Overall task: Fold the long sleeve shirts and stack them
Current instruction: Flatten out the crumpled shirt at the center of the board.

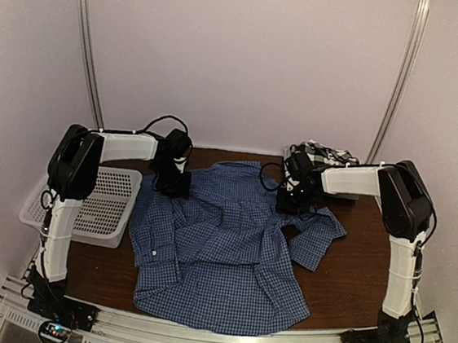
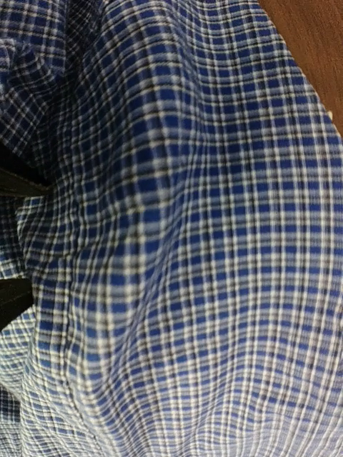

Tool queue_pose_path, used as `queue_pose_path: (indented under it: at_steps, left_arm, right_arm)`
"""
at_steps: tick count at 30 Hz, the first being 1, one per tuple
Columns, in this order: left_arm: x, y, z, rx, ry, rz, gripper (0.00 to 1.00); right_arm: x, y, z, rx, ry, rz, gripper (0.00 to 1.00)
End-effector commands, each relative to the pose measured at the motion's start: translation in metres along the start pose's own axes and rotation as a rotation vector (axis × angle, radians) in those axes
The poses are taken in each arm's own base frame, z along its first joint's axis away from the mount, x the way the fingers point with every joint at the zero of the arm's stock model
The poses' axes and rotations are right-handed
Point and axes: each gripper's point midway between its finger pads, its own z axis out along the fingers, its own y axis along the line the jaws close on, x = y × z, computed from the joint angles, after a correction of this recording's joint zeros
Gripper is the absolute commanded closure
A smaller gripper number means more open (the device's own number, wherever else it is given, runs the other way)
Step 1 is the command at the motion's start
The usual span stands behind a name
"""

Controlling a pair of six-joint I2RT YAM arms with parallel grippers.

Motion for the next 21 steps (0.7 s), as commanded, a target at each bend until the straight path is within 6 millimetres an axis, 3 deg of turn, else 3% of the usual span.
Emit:
queue_pose_path:
  at_steps: [1,7,12,15,21]
  left_arm:
    - [-0.025,0.02,0.012,0.004,-0.048,-0.007,0.6]
    - [-0.038,0.059,0.03,0.004,-0.031,-0.063,0.6]
    - [-0.06,0.064,0.032,0.026,-0.023,-0.029,0.59]
    - [-0.076,0.055,0.024,0.055,-0.05,-0.005,0.58]
    - [-0.087,0.028,-0.012,0.112,-0.094,0.04,0.54]
  right_arm:
    - [-0.004,-0.031,0.015,0.084,-0.015,0.045,0.6]
    - [-0.011,-0.069,0.033,0.17,0.008,0.08,0.56]
    - [-0.028,-0.086,0.041,0.187,0.0,0.091,0.52]
    - [-0.035,-0.065,0.032,0.142,-0.008,0.058,0.47]
    - [-0.054,-0.001,-0.036,0.037,-0.125,-0.005,0.4]
